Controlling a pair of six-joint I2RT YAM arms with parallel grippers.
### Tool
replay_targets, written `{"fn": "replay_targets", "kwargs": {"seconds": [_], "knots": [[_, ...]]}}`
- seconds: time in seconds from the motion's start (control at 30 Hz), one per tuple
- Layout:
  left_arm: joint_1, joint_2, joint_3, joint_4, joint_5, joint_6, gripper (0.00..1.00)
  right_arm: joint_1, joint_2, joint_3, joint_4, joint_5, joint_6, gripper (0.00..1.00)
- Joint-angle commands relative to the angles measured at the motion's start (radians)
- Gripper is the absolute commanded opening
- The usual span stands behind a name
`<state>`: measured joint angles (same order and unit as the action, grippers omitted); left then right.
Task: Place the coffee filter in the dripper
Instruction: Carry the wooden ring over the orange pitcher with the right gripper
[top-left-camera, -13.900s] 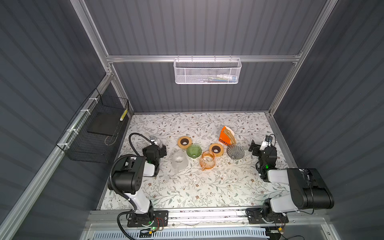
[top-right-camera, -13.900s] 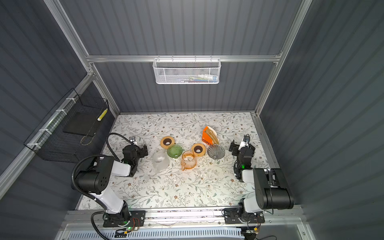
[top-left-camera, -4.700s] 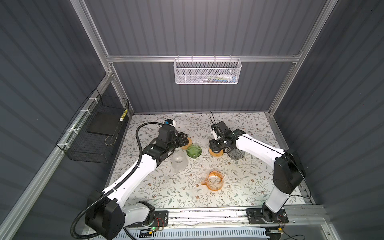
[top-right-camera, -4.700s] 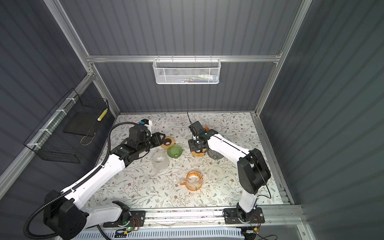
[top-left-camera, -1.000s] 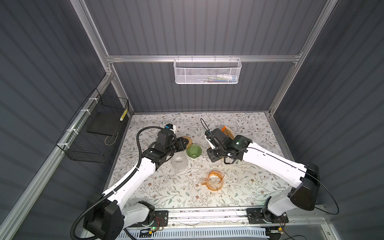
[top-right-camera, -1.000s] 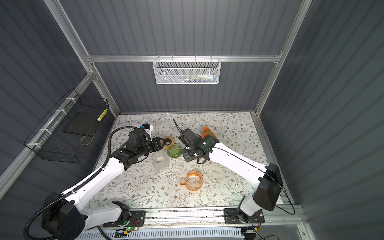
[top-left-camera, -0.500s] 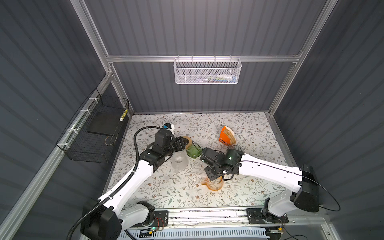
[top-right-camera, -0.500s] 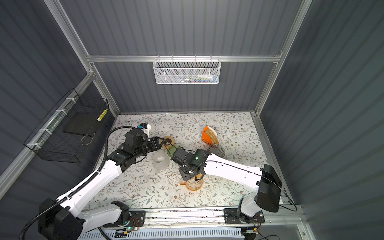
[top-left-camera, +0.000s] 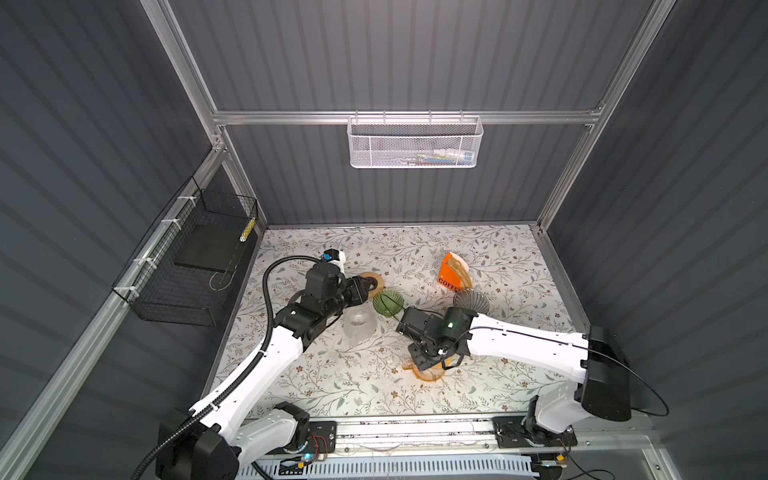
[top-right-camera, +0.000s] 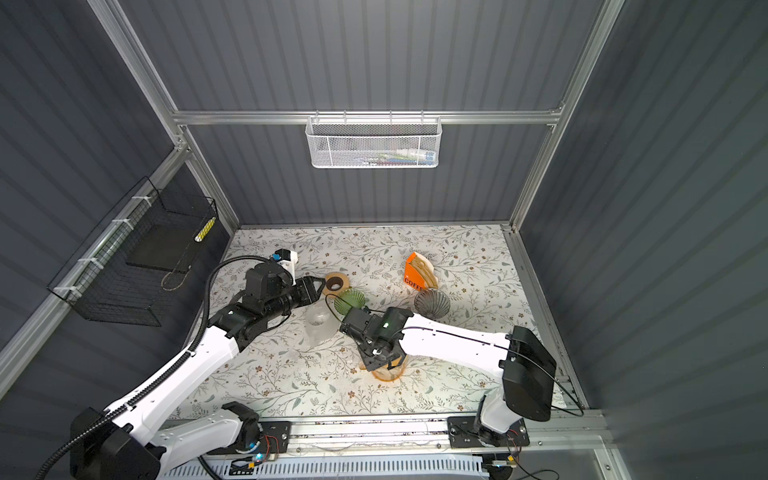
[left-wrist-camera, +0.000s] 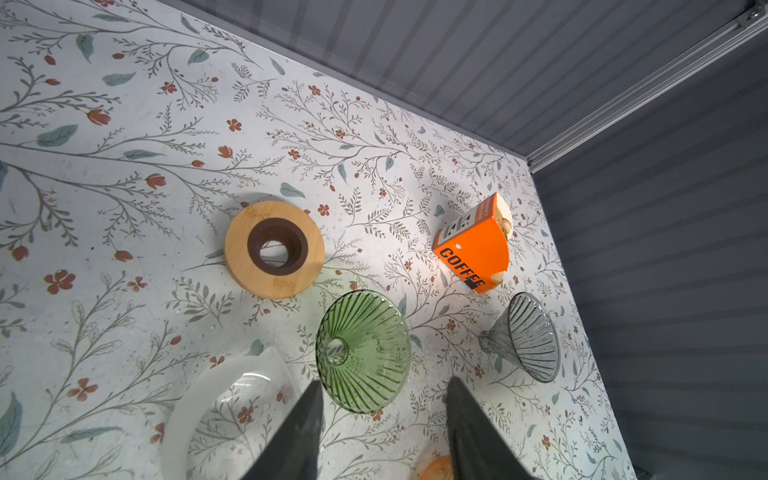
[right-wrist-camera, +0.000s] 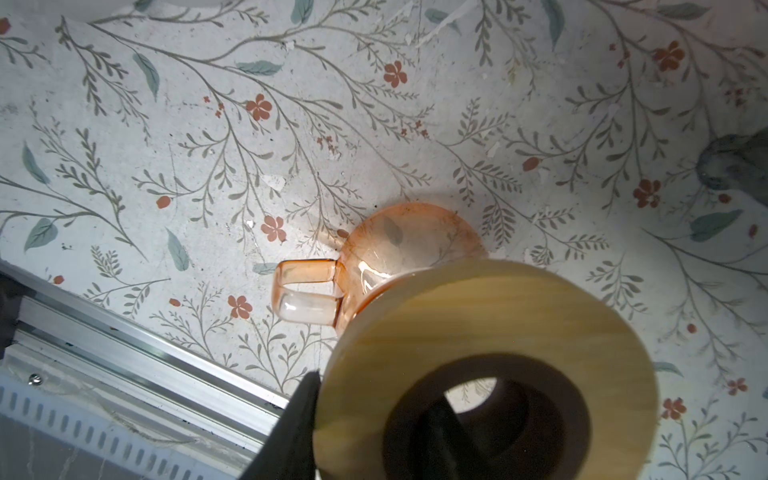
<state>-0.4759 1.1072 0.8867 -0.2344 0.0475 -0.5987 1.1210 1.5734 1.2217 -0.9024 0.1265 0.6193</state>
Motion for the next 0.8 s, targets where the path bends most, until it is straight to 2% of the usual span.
{"fn": "replay_targets", "kwargs": {"seconds": [0.0,0.77], "knots": [[0.007,-0.009,-0.011,-0.019,-0.008,-0.006,0.49,0.005,0.012,-0.010,0.013,-0.006,0.017,0.30],[0.007,-0.007,-0.025,-0.022,-0.014,-0.003,0.49,0.003,0.057,-0.016,0.040,-0.012,0.019,0.36]]}}
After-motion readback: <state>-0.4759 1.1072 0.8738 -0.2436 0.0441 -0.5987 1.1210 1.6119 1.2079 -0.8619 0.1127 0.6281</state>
